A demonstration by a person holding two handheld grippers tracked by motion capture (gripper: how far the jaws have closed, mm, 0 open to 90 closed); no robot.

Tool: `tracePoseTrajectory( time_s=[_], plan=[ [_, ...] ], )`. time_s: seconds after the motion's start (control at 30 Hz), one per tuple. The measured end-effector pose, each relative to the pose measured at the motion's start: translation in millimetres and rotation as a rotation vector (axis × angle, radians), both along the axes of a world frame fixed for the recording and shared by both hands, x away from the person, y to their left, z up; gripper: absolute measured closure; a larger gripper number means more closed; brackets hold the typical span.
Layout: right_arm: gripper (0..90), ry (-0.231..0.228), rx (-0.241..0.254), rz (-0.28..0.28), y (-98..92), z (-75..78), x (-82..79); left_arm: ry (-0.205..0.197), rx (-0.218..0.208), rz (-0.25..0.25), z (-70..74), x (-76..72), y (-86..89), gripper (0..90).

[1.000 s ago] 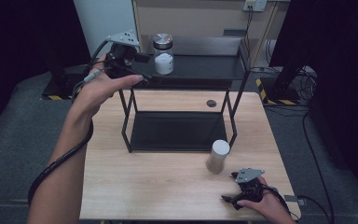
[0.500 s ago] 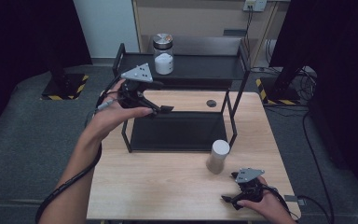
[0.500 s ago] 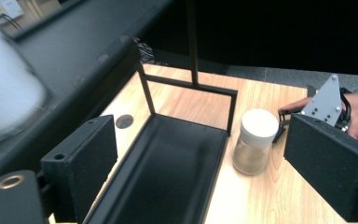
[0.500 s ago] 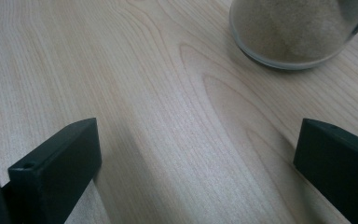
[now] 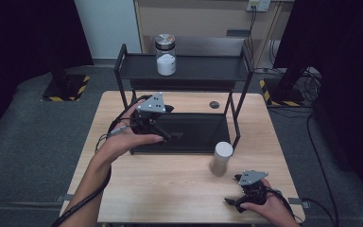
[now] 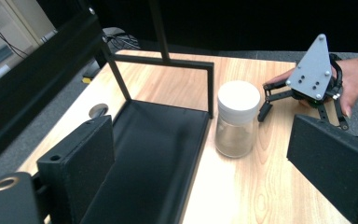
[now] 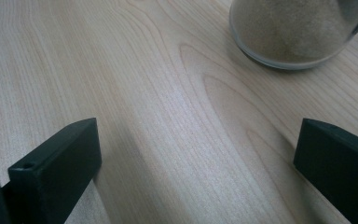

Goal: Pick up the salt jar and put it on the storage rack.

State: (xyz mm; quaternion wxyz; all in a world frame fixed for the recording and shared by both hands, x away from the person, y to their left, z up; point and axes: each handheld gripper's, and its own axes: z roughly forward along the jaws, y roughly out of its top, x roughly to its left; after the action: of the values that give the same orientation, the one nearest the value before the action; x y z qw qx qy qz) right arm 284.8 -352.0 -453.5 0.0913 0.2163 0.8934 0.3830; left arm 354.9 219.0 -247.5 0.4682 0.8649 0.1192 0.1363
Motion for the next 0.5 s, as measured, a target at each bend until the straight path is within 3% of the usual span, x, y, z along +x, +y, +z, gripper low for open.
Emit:
tracePoseTrajectory(
  time_s=[0.2, 0.5],
  plan=[
    [1.6, 0.0, 0.0, 0.0, 0.0, 0.0, 0.0, 0.025, -0.005, -0.011, -28.1, -4.2, -2.4, 6.2],
    [1.6, 0.0, 0.0, 0.0, 0.0, 0.0, 0.0, 0.085, 0.023, -0.016, -74.1, -5.4, -7.4, 5.8]
  ],
)
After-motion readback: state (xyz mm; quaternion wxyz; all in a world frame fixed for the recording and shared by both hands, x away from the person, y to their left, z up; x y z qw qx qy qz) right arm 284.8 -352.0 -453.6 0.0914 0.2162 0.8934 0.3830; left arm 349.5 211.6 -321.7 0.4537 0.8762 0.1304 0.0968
